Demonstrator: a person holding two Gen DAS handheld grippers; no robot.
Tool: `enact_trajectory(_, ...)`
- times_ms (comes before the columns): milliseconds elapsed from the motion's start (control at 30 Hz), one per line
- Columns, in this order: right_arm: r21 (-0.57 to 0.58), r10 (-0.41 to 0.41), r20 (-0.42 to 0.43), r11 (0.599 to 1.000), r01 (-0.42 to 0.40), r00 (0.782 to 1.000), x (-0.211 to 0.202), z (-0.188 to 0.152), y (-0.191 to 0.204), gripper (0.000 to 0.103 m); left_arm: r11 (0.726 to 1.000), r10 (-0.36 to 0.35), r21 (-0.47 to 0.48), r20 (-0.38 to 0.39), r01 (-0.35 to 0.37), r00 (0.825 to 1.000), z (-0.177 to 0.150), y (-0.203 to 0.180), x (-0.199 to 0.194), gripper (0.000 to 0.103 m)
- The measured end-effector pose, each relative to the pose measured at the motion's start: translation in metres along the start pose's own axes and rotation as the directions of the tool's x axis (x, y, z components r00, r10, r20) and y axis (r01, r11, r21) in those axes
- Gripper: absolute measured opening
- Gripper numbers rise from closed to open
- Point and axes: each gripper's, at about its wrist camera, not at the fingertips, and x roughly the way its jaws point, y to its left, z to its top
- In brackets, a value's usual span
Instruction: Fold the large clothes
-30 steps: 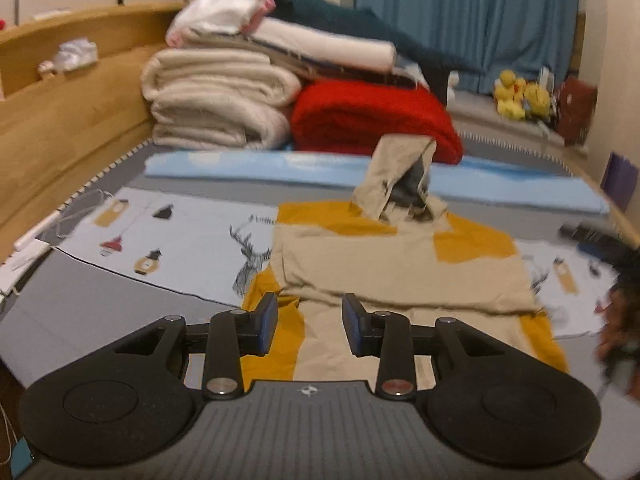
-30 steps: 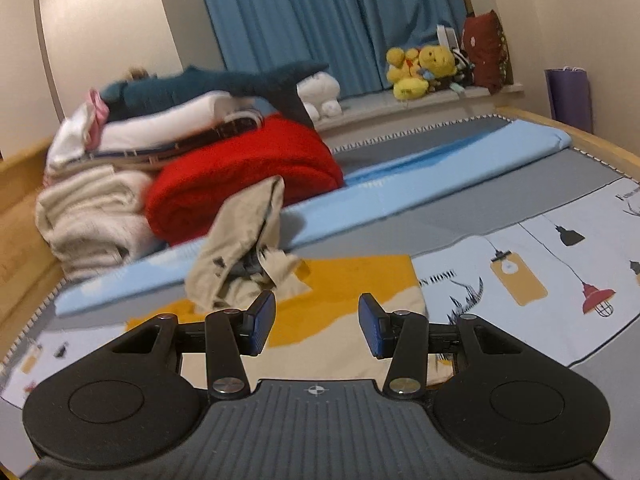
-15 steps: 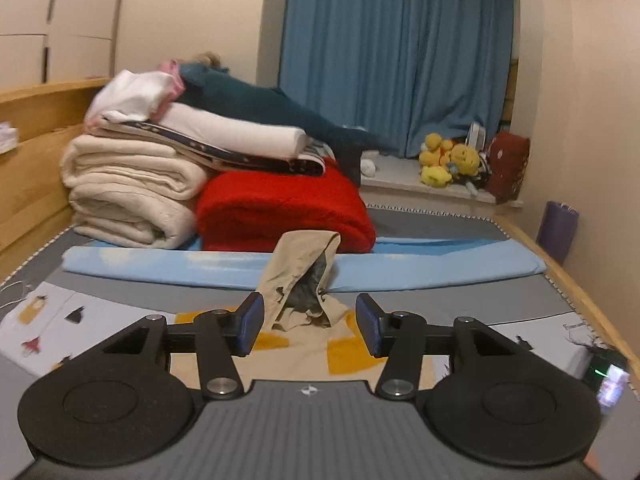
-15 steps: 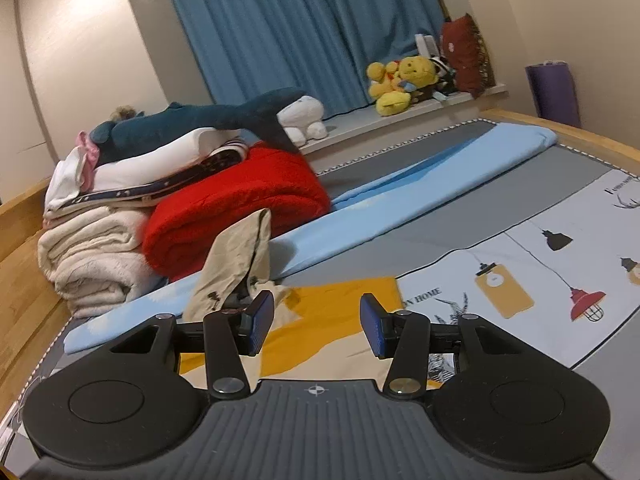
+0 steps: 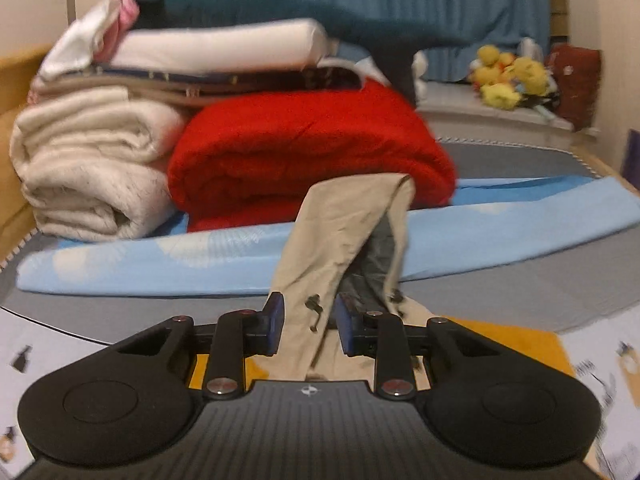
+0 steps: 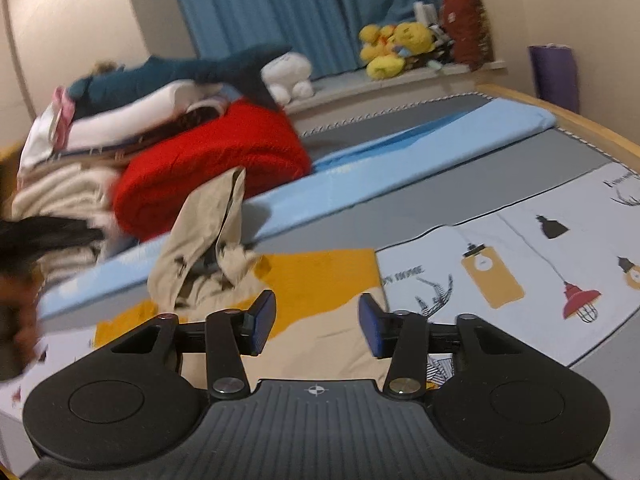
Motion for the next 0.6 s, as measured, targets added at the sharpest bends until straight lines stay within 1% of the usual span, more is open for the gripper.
enact_trajectory(33, -0.01, 0.0, -0.016, 1.0, 0.0, 1.0, 0.005, -0.001, 0.002, 0.025, 1.0, 0.006, -0.012, -0.006, -0.006, 1.0, 0.002, 0.001, 0.018, 0.031)
enact_trajectory(133, -0.048, -0.017, -0.063, 0.999, 0.014, 0.998, 0.021, -0.006, 0.005, 0.019, 0.999, 0.014, -0.029, -0.022, -0.014, 1.0, 0.008, 0.005, 0.073, 0.031)
enact_trajectory(267, -0.107, -0.086, -0.137, 0.992, 0.072, 0.987, 0.044, -0.017, 0.006, 0.019, 0.999, 0.033, -0.025, -0.032, -0.033, 0.999, 0.017, 0.009, 0.134, 0.035)
enact_trajectory(333, -0.109, -0.114, -0.173, 0.989, 0.096, 0.978, 0.054, -0.021, 0.004, 0.019, 0.998, 0.054, -0.038, -0.038, -0.056, 0.998, 0.024, 0.016, 0.16, 0.04)
enact_trajectory(367, -0.112, -0.125, -0.183, 0.988, 0.105, 0.975, 0.058, -0.022, 0.002, 0.019, 0.997, 0.065, -0.048, -0.038, -0.066, 0.997, 0.026, 0.018, 0.168, 0.046)
enact_trajectory(400, -0.118, -0.134, -0.192, 0.987, 0.113, 0.972, 0.062, -0.024, 0.002, 0.02, 0.995, 0.073, -0.058, -0.038, -0.075, 0.997, 0.029, 0.021, 0.179, 0.056)
enact_trajectory(433, -0.125, -0.143, -0.199, 0.985, 0.119, 0.97, 0.066, -0.025, 0.002, 0.021, 0.994, 0.083, -0.066, -0.038, -0.085, 0.996, 0.033, 0.023, 0.189, 0.062)
enact_trajectory(467, -0.129, -0.15, -0.204, 0.984, 0.125, 0.967, 0.069, -0.026, 0.002, 0.024, 0.993, 0.095, -0.071, -0.04, -0.098, 0.995, 0.036, 0.024, 0.201, 0.074)
enact_trajectory(500, -0.129, -0.156, -0.211, 0.983, 0.13, 0.965, 0.073, -0.028, 0.003, 0.025, 0.992, 0.103, -0.067, -0.041, -0.106, 0.994, 0.037, 0.023, 0.209, 0.08)
enact_trajectory(600, -0.127, -0.16, -0.224, 0.983, 0.134, 0.961, 0.08, -0.029, 0.003, 0.025, 0.992, 0.119, -0.039, -0.039, -0.121, 0.992, 0.04, 0.015, 0.232, 0.08)
